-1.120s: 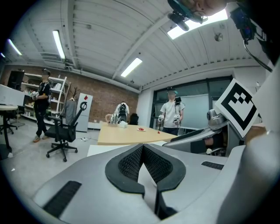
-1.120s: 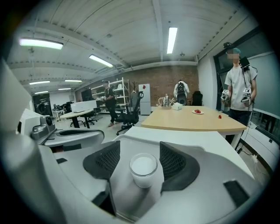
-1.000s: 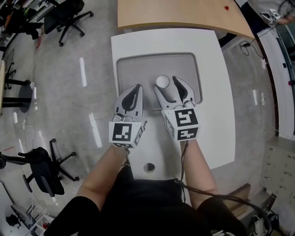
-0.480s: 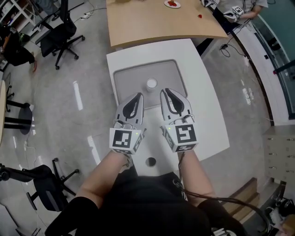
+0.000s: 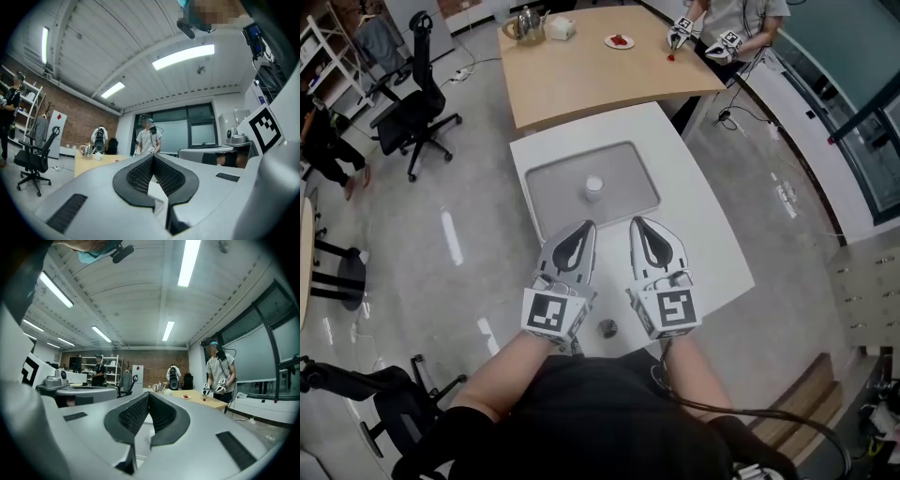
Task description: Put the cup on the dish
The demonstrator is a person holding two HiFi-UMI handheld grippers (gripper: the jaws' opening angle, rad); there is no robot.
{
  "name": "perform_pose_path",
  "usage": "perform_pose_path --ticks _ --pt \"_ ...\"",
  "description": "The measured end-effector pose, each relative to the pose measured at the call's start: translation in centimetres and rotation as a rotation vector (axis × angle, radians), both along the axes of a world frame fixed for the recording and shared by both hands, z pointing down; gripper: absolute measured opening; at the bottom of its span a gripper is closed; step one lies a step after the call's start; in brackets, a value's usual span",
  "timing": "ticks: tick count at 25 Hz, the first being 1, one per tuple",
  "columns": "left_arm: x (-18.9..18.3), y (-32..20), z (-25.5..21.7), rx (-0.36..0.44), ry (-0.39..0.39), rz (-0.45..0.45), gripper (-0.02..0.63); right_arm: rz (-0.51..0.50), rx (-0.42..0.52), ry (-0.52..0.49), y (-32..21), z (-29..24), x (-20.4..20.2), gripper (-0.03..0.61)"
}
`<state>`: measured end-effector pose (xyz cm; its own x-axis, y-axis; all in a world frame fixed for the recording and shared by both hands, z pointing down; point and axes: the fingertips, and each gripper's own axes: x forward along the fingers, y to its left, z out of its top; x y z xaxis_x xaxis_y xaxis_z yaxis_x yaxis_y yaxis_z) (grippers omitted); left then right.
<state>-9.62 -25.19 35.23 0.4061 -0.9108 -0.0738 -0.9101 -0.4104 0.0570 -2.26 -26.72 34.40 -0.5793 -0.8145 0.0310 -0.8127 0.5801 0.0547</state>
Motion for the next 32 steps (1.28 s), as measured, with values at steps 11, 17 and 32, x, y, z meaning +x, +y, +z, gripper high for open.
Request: perform_pose_path --ticks 11,17,32 --pt "1.3 8.0 -2.1 -0.01 -0.021 0.127 0.006 0.053 0.057 -0.008 8.8 -2.9 1.2 0.012" --pt "1.6 11.1 -2.3 -0.01 -0.022 0.181 0.006 0.076 0.061 -0.001 12.1 -2.8 1.2 0.012" --pt "1.6 12.3 -1.8 -0.029 -0.029 0.225 0.006 0.073 0.089 0.078 14.1 -2.1 -0.8 0.012"
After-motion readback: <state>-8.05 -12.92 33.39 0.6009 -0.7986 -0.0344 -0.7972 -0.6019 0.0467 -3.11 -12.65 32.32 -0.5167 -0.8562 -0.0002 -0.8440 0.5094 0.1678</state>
